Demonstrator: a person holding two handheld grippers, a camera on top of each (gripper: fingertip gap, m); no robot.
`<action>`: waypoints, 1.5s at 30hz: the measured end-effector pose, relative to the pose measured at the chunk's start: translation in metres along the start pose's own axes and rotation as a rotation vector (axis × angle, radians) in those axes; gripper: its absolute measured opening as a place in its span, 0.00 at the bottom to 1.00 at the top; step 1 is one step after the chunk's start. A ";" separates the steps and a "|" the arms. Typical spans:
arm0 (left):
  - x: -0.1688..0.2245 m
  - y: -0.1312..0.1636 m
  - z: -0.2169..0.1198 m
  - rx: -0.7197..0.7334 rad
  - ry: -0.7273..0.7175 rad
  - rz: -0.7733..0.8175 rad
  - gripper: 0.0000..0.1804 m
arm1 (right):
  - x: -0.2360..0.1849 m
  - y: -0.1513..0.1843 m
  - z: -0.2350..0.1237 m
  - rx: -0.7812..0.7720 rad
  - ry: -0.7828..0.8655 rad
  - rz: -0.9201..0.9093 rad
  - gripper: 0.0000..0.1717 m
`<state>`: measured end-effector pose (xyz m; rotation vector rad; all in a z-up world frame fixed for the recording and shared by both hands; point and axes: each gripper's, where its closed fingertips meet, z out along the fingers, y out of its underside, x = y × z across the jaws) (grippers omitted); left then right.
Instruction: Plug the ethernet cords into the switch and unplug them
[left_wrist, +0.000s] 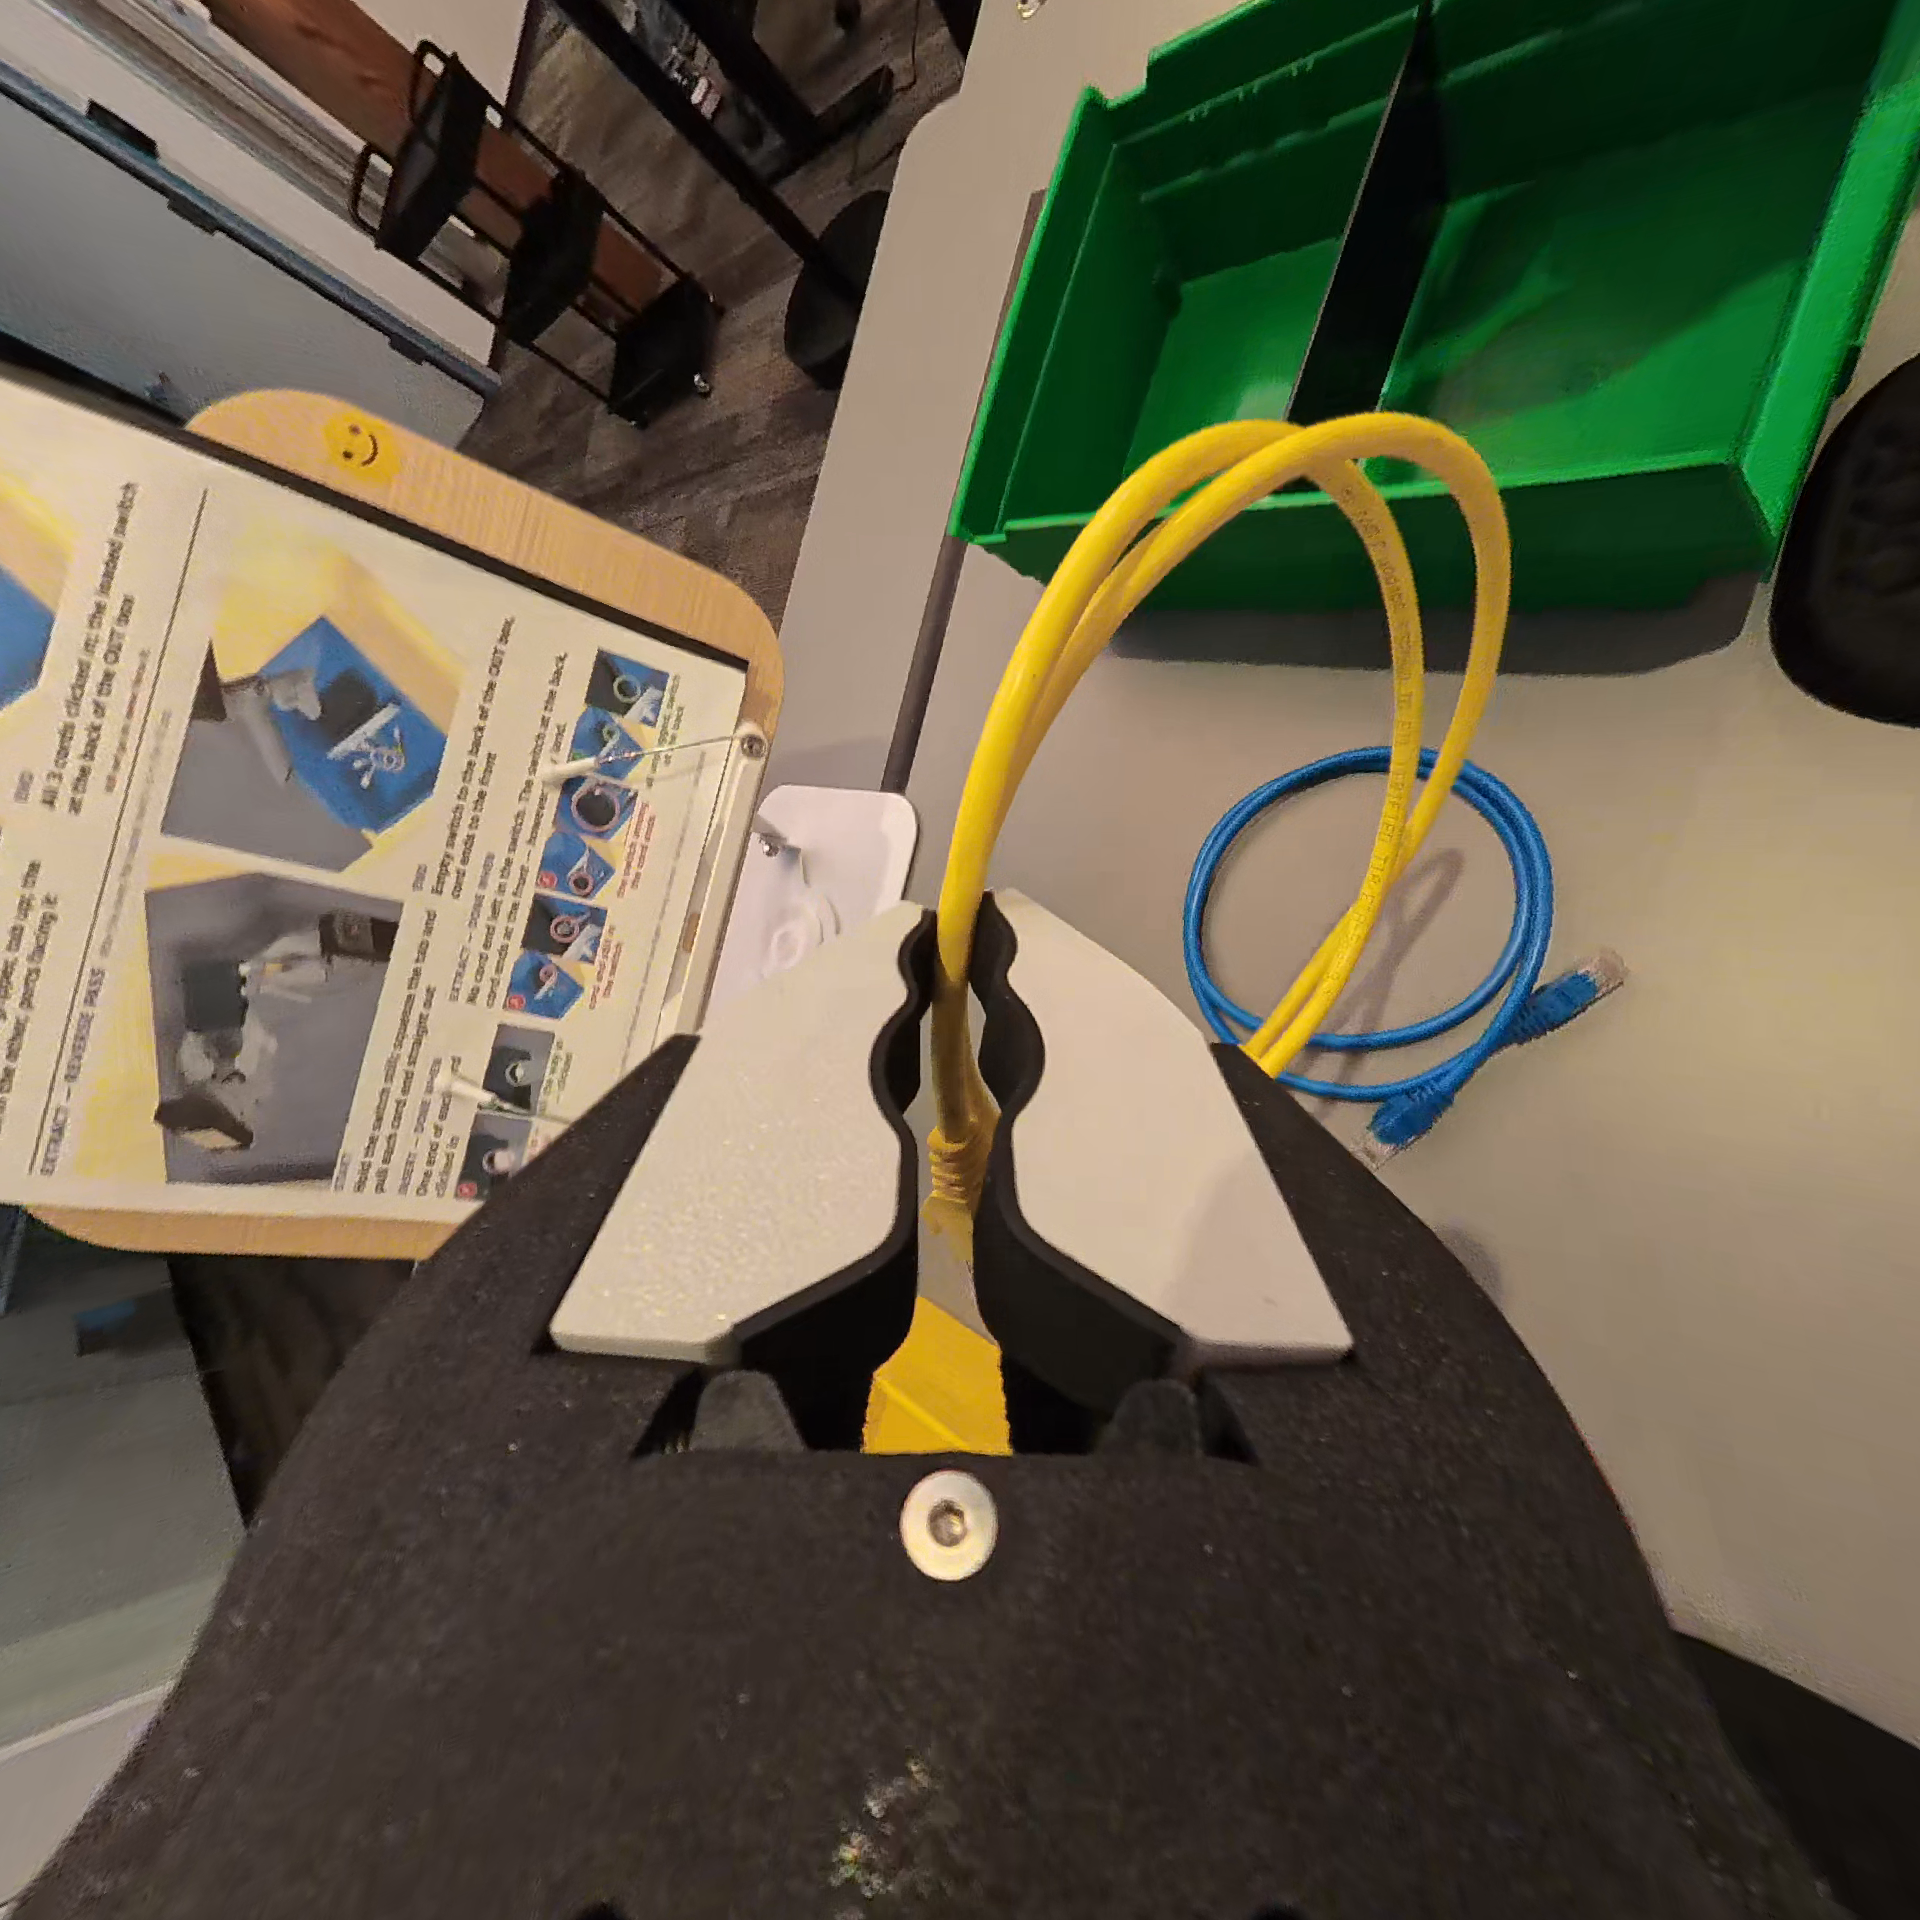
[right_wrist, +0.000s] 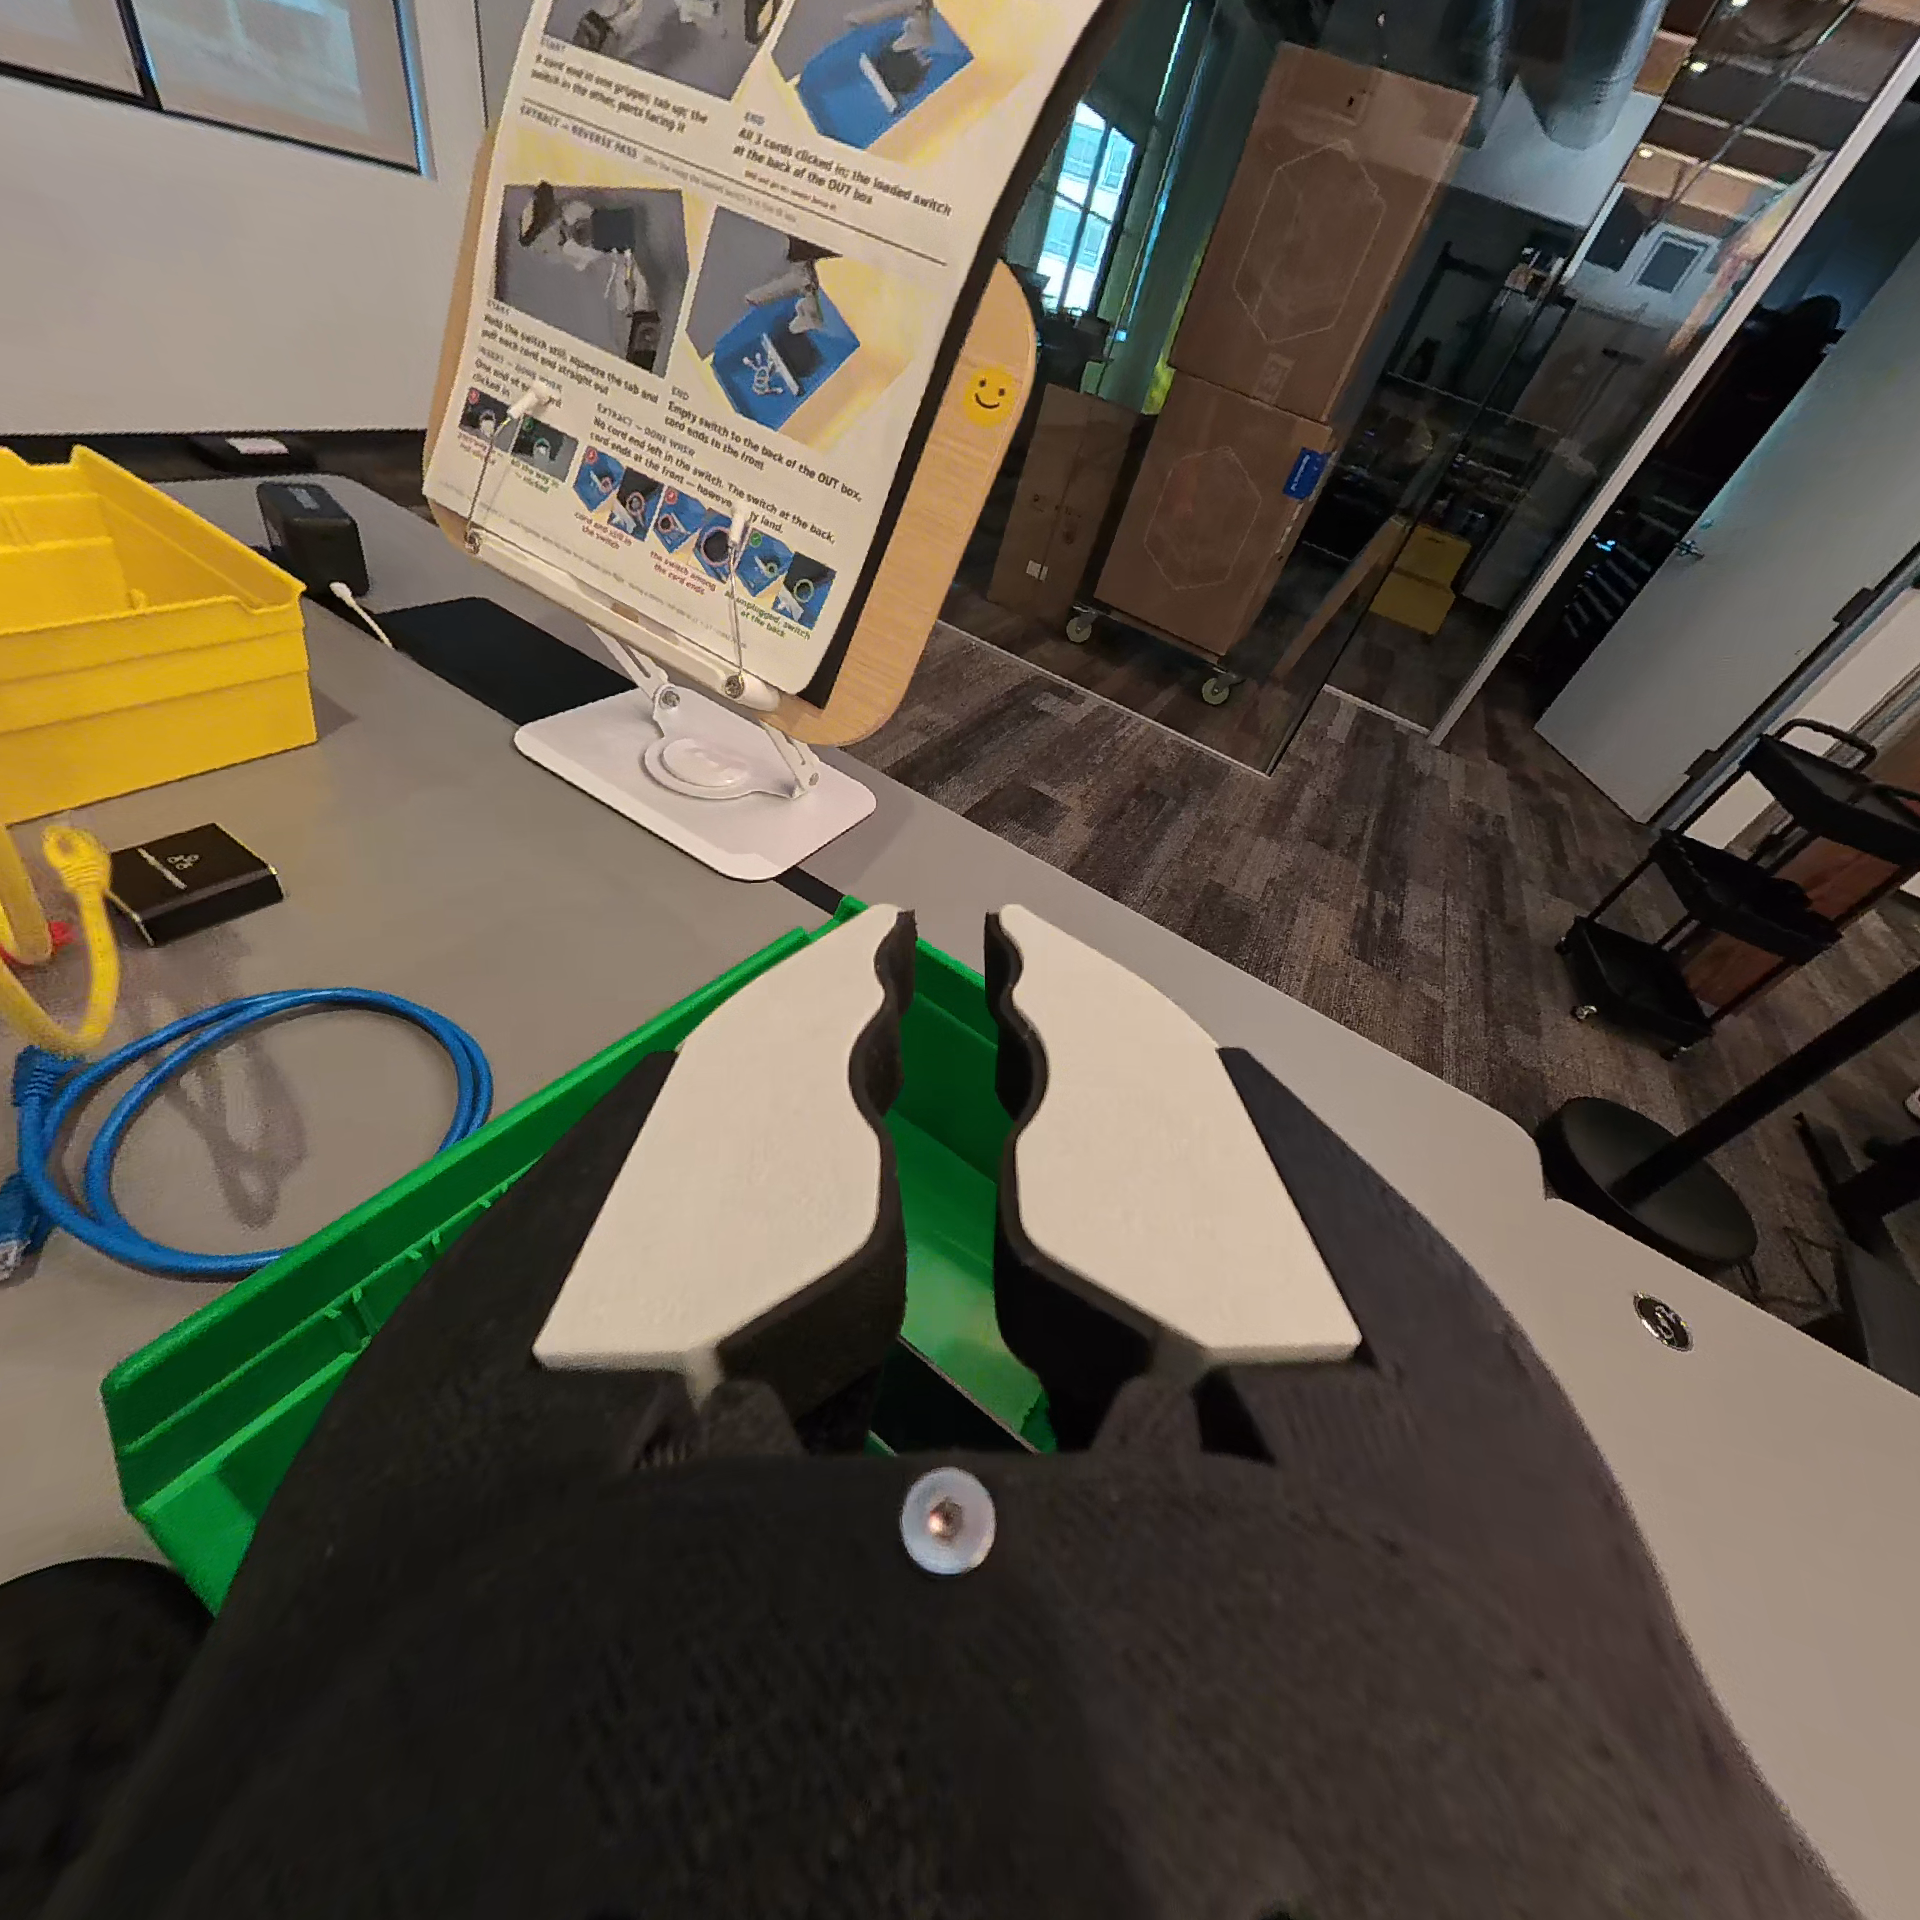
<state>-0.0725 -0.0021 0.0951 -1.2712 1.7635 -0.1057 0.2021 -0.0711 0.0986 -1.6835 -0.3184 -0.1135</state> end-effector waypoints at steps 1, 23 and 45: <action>0.000 -0.004 0.002 0.001 0.003 0.000 0.03 | -0.001 0.000 0.002 -0.004 -0.004 -0.004 0.08; 0.073 0.085 0.158 -0.177 0.357 -0.395 0.21 | -0.003 0.002 0.002 -0.001 -0.028 0.005 0.08; 0.213 0.221 -0.032 -0.679 0.371 -0.238 0.18 | 0.000 -0.001 -0.005 0.045 -0.033 0.032 0.08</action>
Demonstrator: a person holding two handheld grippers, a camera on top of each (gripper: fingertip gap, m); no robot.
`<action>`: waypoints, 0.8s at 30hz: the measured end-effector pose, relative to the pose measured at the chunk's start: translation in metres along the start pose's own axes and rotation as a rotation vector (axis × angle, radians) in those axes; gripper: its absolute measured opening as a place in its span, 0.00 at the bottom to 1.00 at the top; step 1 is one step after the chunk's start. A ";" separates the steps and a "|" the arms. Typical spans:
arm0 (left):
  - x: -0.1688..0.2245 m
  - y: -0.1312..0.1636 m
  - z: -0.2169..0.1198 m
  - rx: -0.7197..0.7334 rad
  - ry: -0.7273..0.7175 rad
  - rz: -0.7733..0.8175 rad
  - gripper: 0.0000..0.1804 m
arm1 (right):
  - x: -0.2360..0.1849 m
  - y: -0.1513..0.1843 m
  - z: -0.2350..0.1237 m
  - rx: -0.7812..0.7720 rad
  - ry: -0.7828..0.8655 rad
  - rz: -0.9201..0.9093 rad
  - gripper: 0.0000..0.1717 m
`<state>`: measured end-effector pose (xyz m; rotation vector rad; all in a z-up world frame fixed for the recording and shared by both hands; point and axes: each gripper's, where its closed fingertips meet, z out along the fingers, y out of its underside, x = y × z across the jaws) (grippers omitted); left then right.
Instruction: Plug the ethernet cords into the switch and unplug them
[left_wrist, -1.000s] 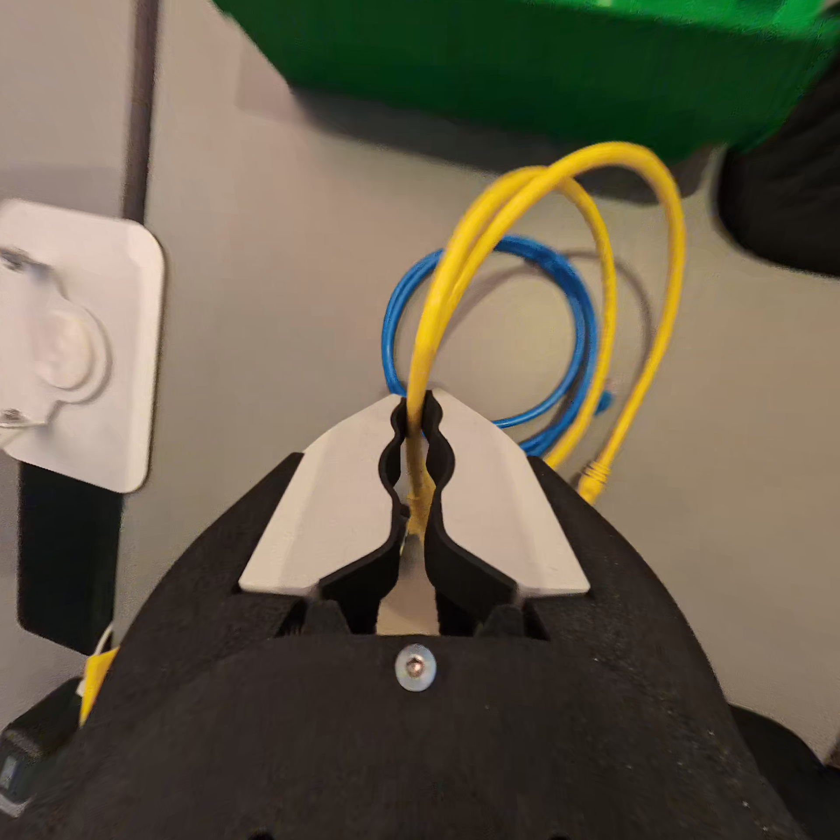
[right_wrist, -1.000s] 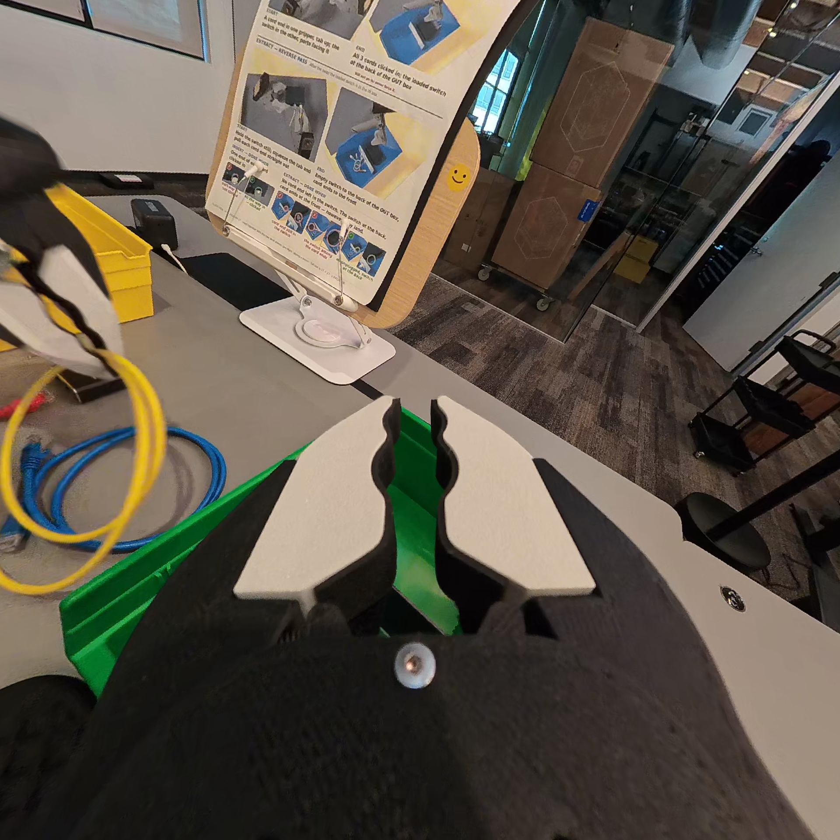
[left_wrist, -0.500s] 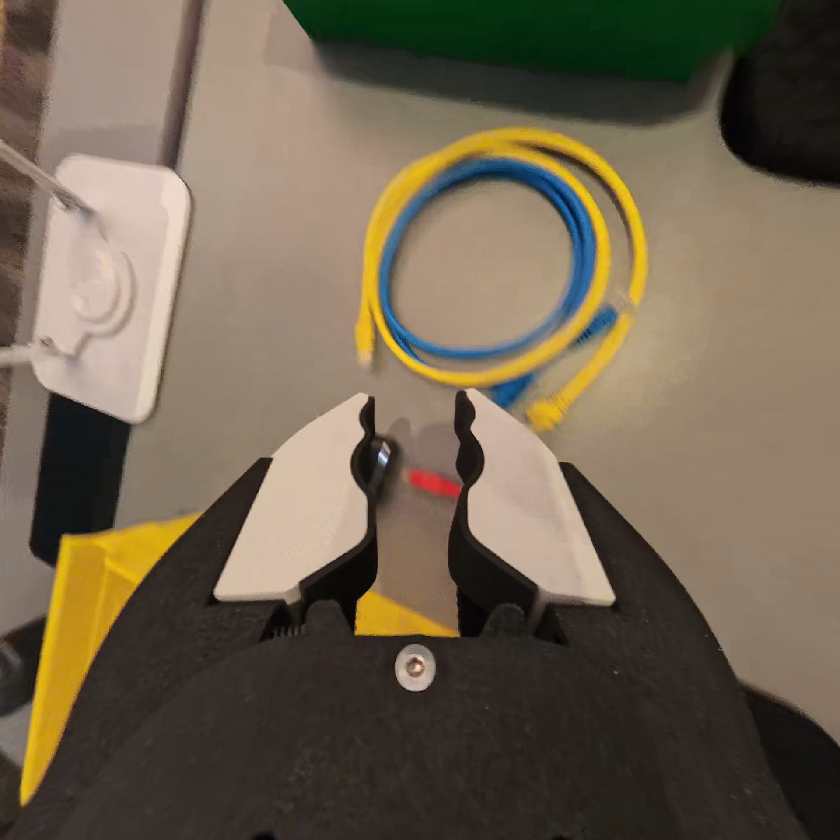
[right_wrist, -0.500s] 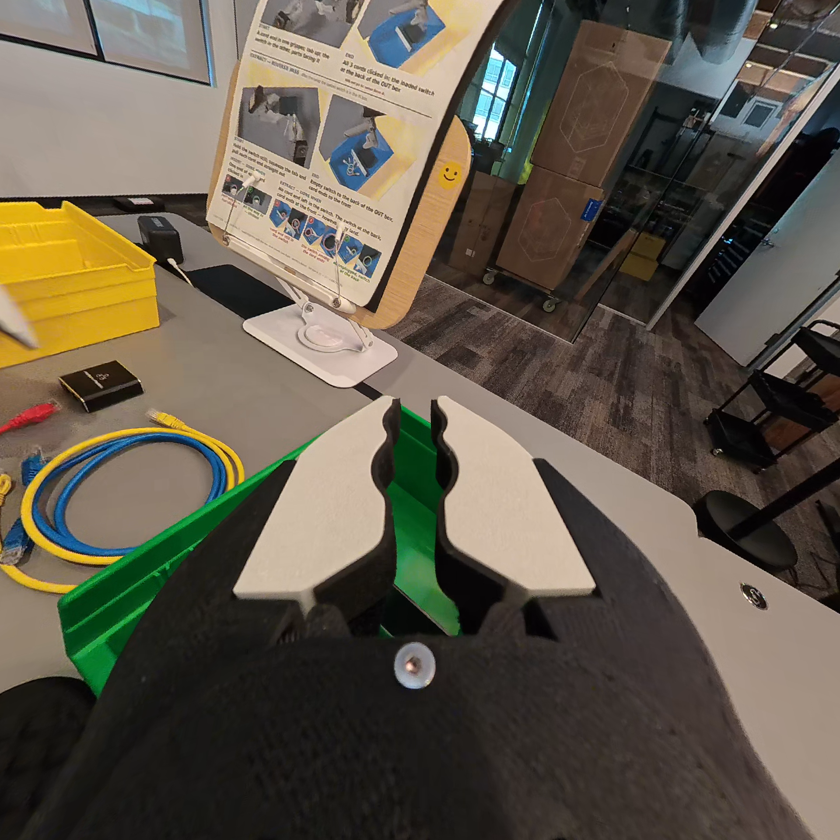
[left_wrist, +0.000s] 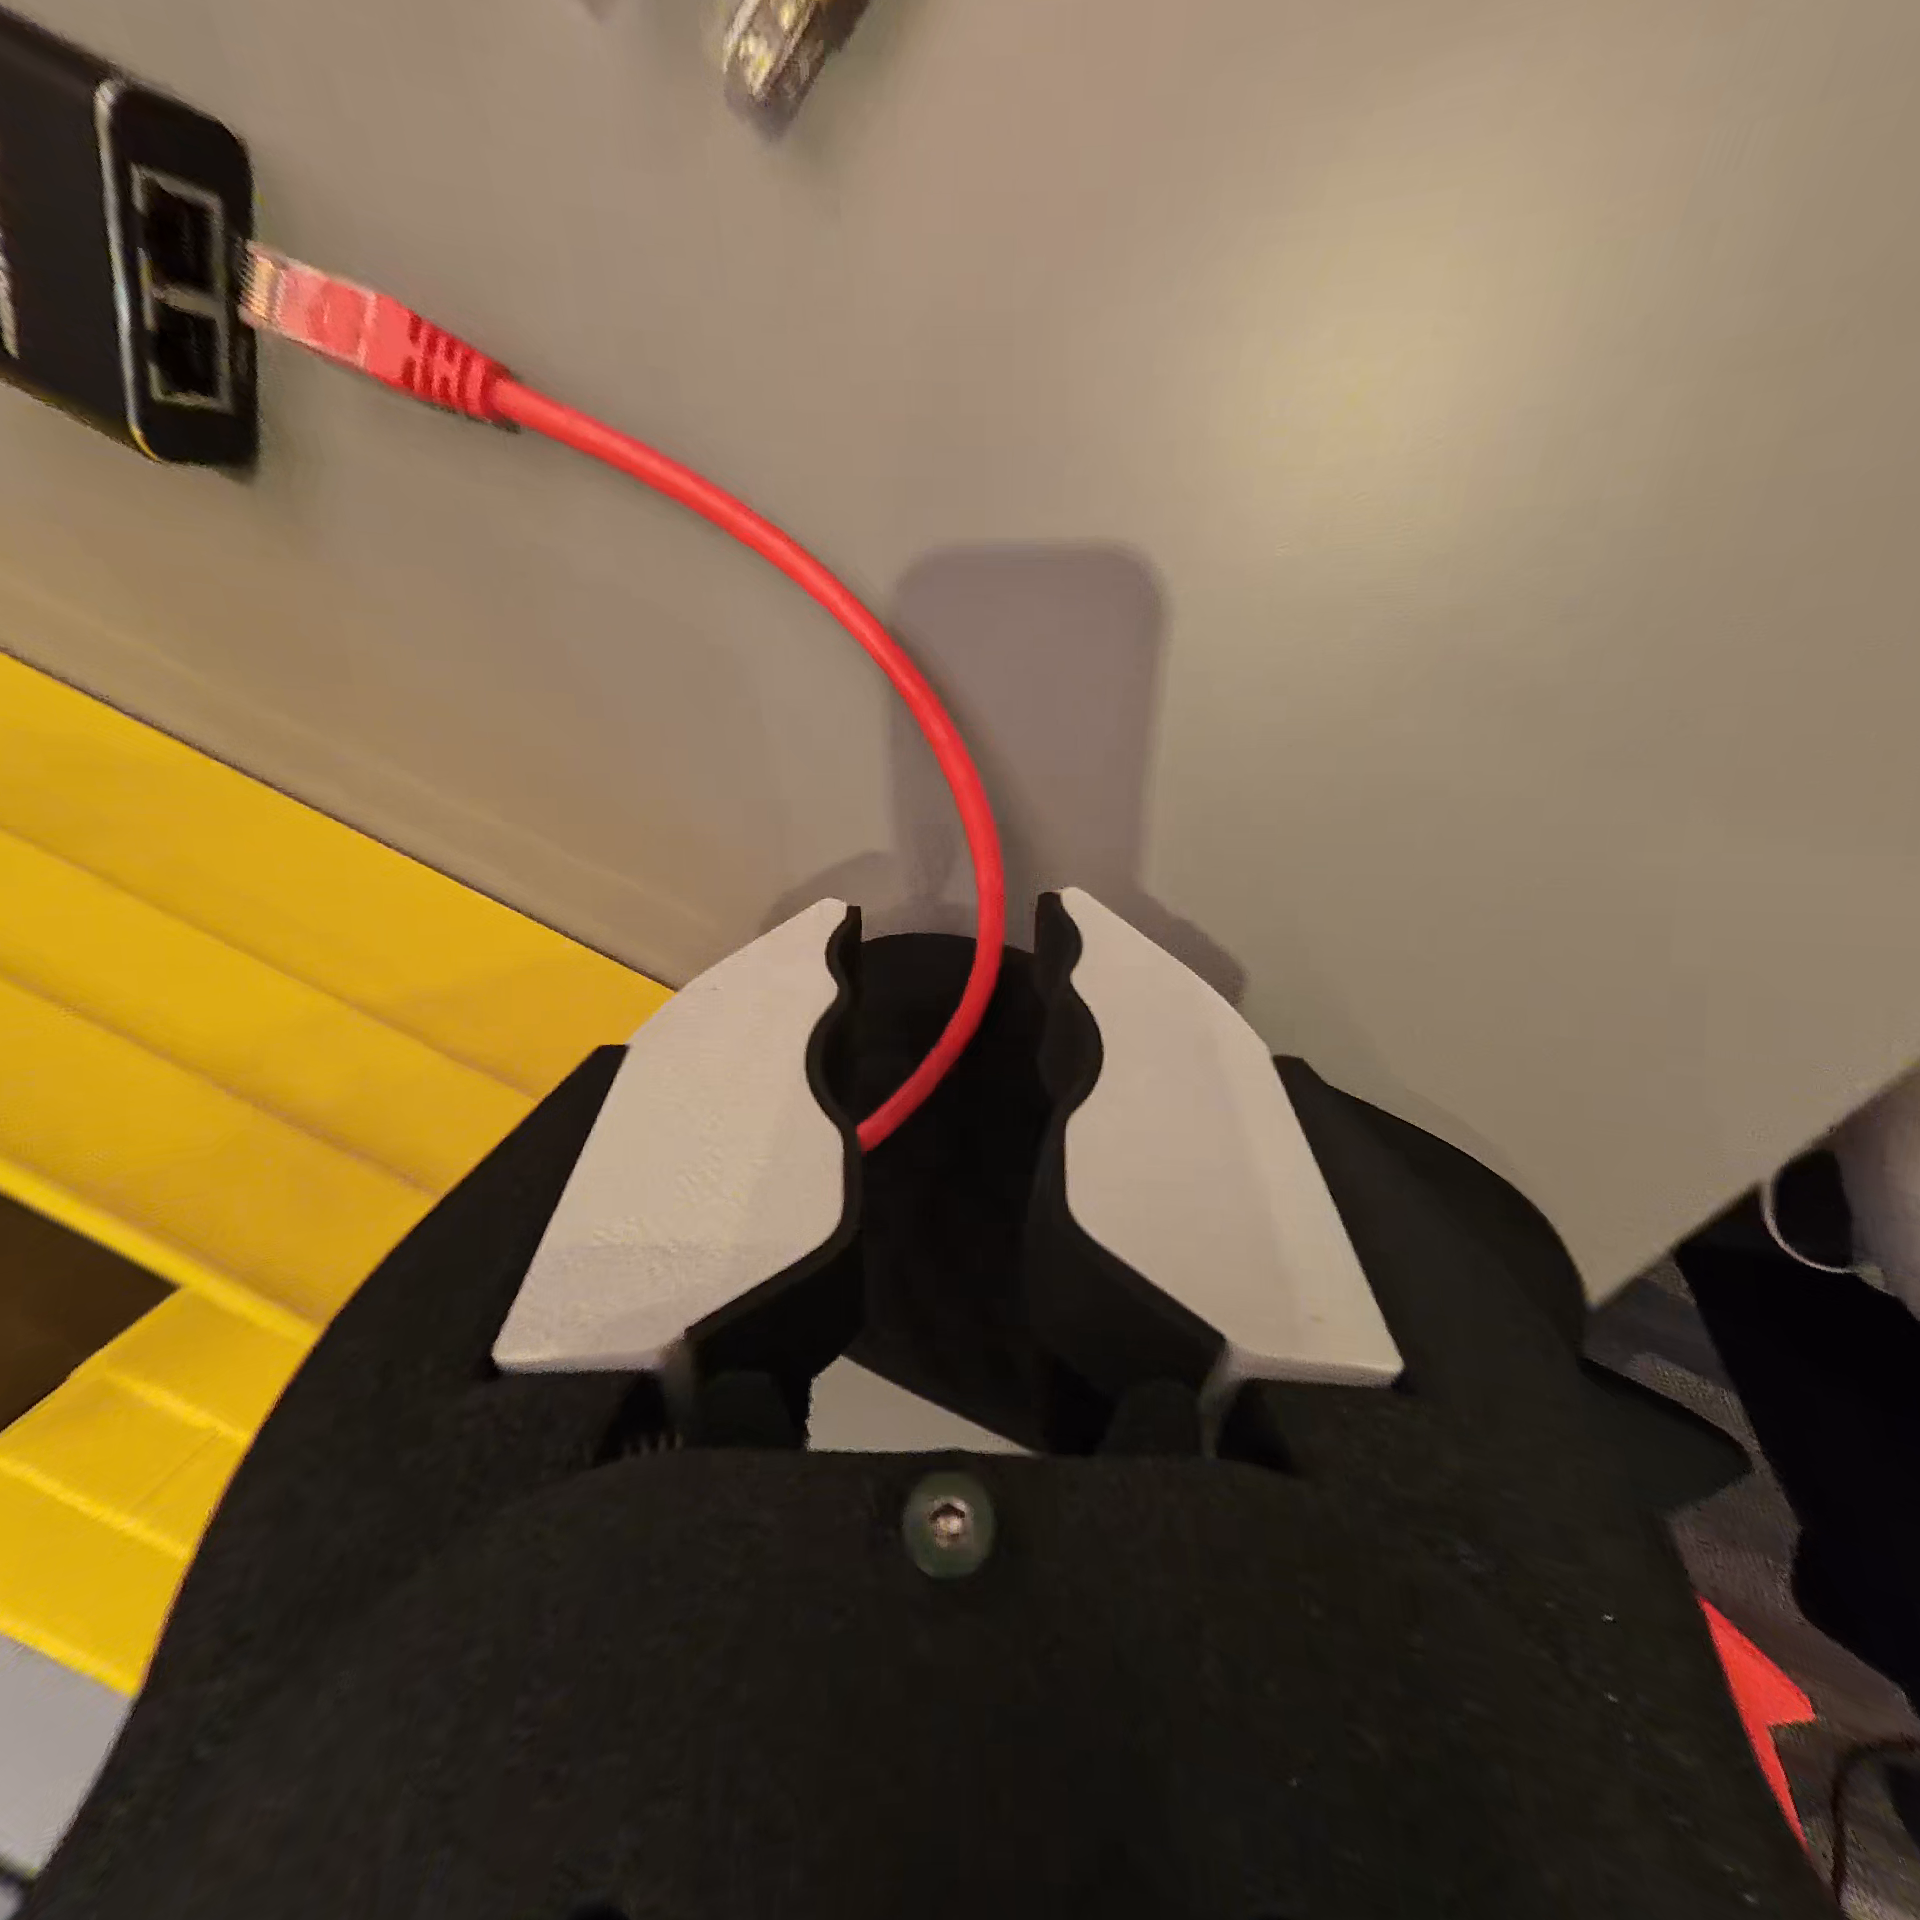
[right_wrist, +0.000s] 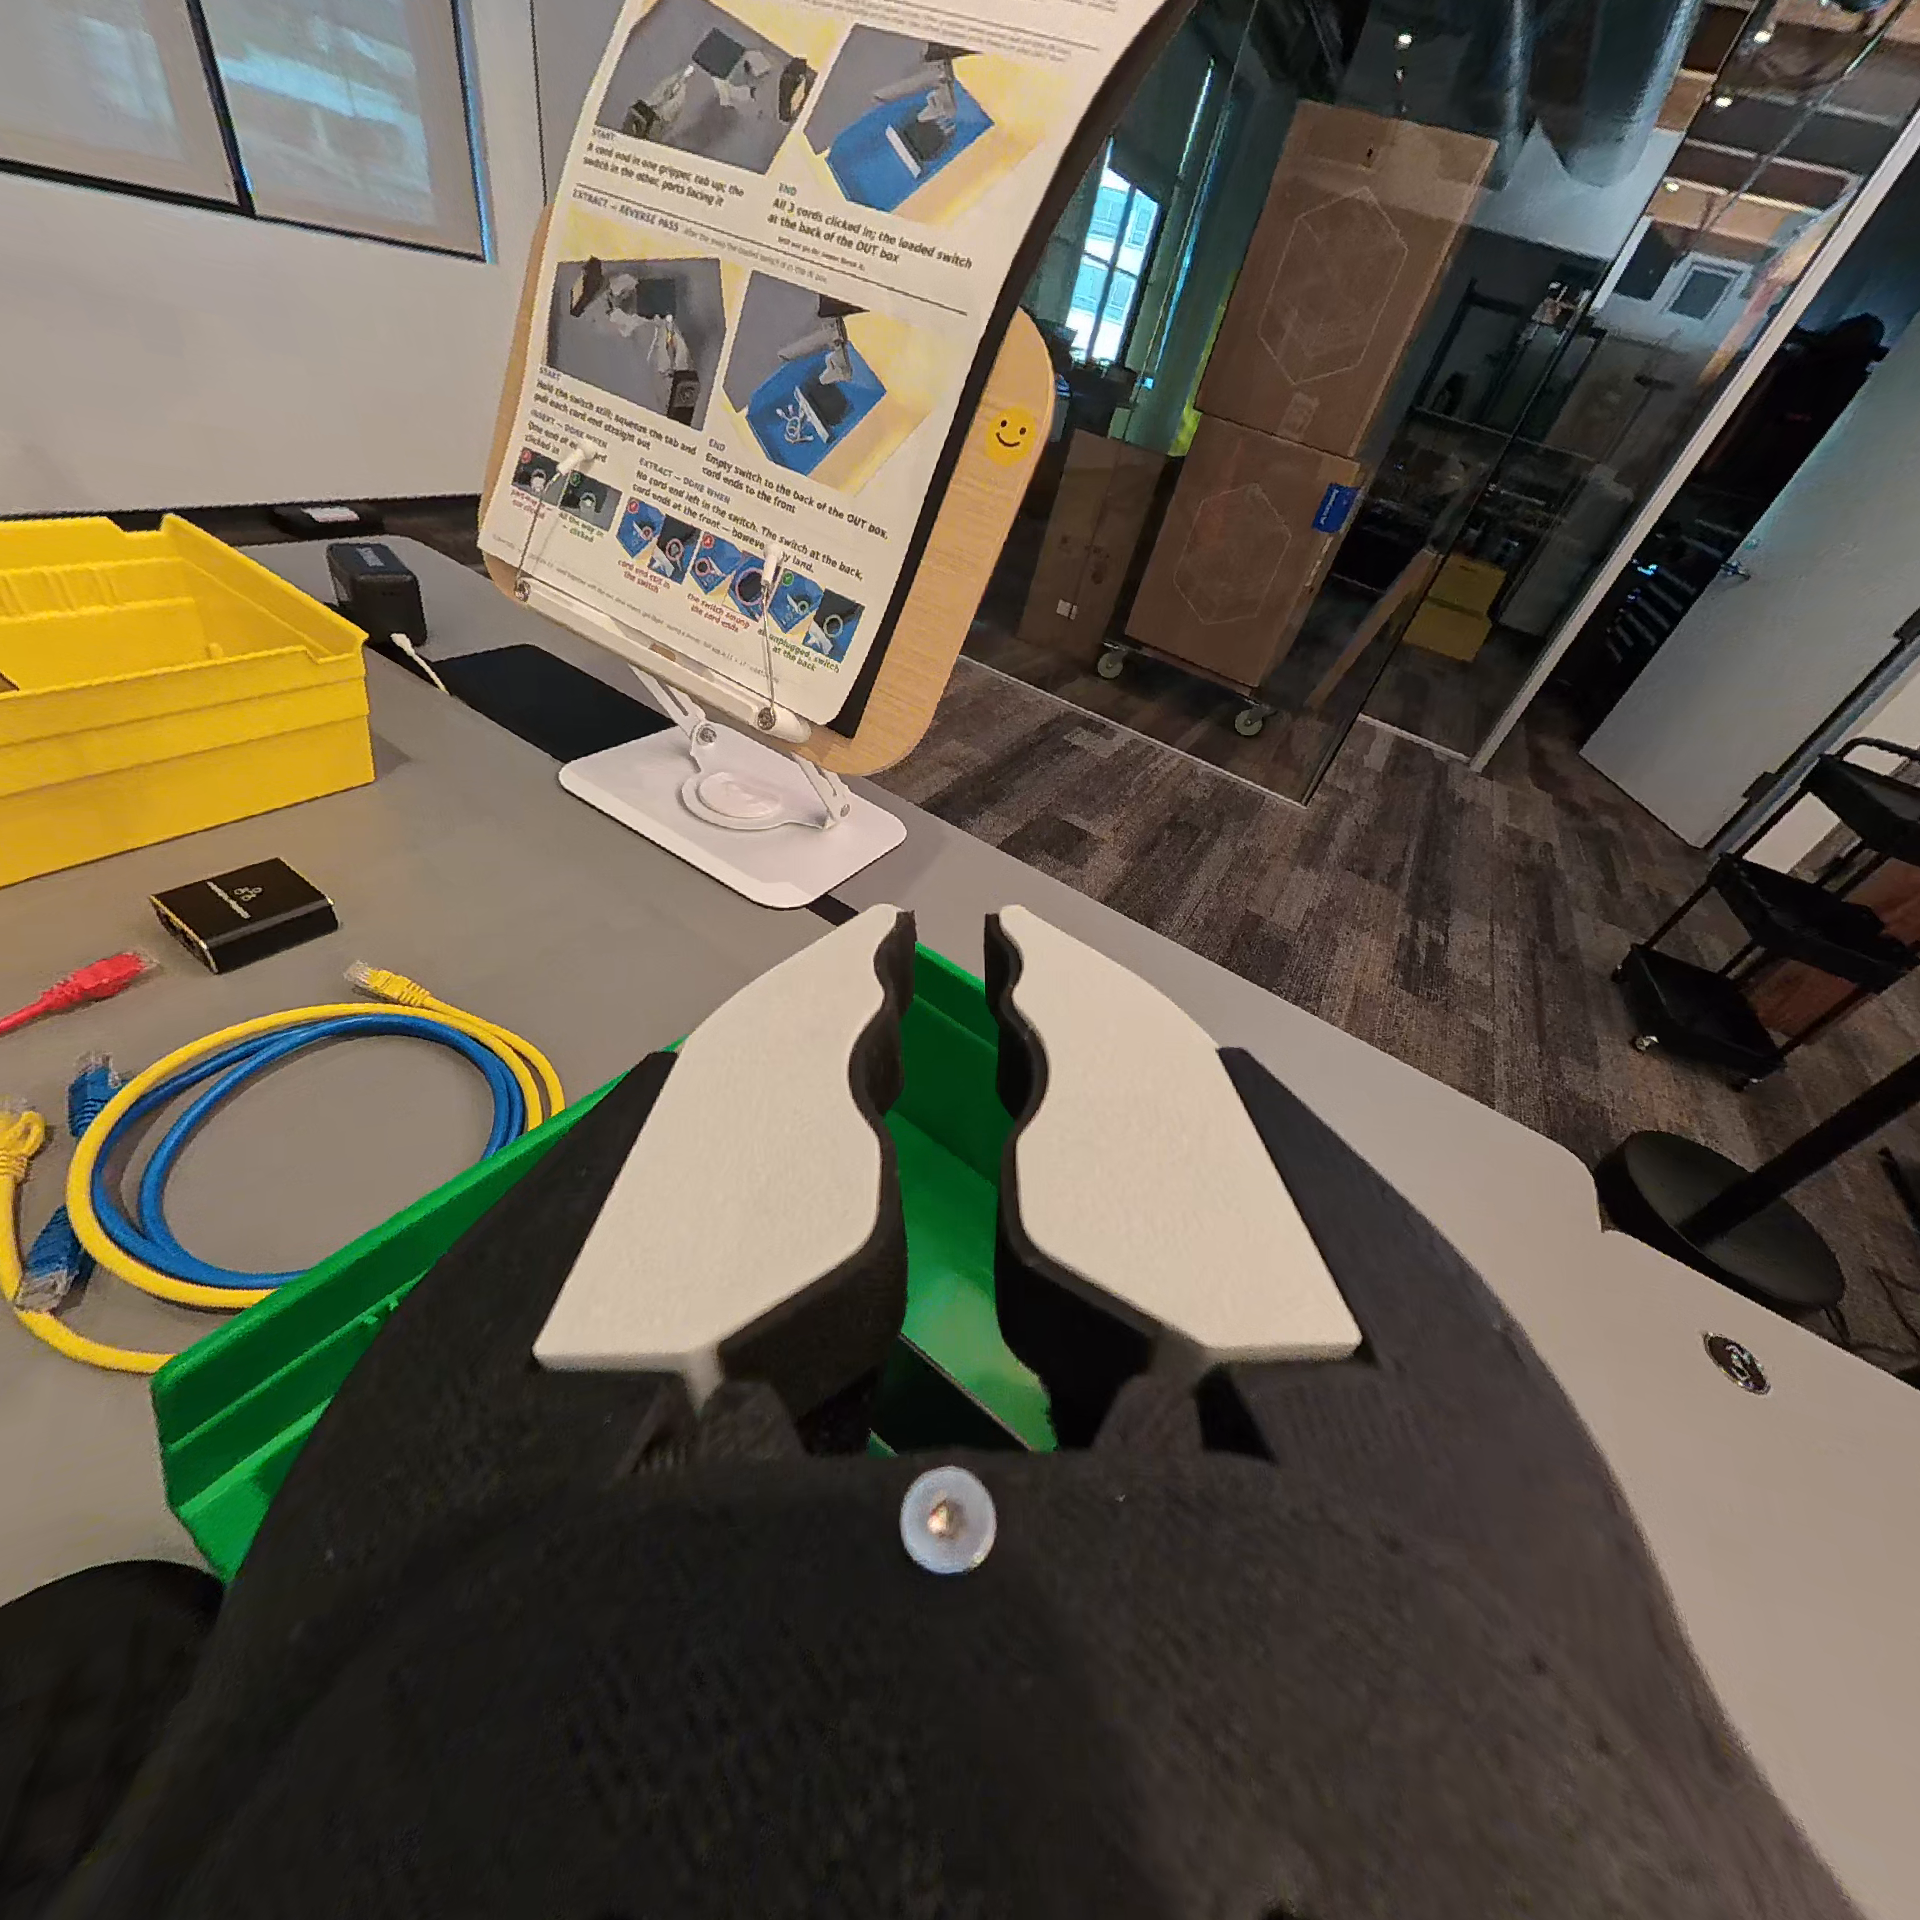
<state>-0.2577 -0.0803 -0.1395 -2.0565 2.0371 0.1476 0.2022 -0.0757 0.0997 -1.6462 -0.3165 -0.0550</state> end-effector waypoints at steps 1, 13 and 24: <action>-0.002 0.002 0.005 -0.016 -0.017 0.002 0.18 | 0.001 0.001 -0.002 0.002 0.001 0.007 0.08; -0.018 -0.002 0.005 -0.035 -0.136 0.076 0.03 | -0.002 0.000 0.001 -0.012 -0.008 0.004 0.08; -0.044 -0.072 -0.130 0.701 0.174 -0.257 0.03 | -0.091 -0.053 0.043 0.064 -0.292 -0.020 0.08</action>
